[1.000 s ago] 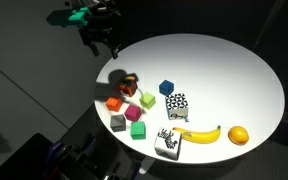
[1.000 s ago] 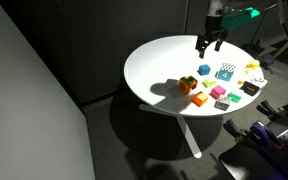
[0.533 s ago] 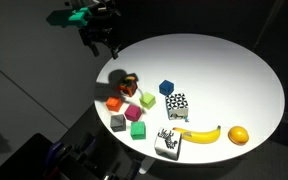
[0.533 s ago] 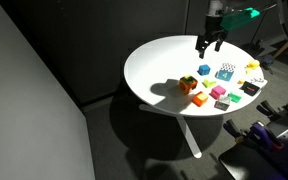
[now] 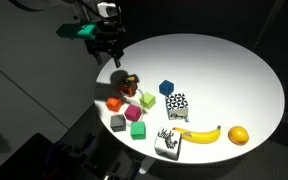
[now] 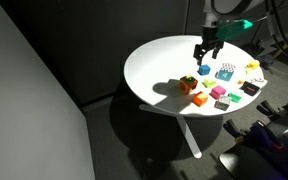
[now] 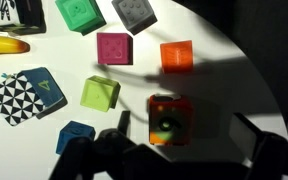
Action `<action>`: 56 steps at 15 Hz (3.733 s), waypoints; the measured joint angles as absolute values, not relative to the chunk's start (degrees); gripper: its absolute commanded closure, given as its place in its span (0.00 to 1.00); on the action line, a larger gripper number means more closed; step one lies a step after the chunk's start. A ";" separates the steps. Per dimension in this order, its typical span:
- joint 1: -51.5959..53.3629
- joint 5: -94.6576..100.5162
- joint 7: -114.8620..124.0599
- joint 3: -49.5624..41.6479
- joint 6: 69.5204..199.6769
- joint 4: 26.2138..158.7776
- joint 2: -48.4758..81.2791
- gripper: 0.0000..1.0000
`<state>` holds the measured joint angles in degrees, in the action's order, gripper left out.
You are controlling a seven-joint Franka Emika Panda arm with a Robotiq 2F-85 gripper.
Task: Put the orange dice on top of the blue dice
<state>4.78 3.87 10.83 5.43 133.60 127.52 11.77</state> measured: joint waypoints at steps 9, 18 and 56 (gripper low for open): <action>7.84 6.17 12.54 3.28 138.40 122.78 21.43 0.00; 11.47 7.27 14.57 -0.09 140.03 115.99 30.46 0.00; 12.86 7.28 14.63 -1.60 139.23 106.29 42.38 0.67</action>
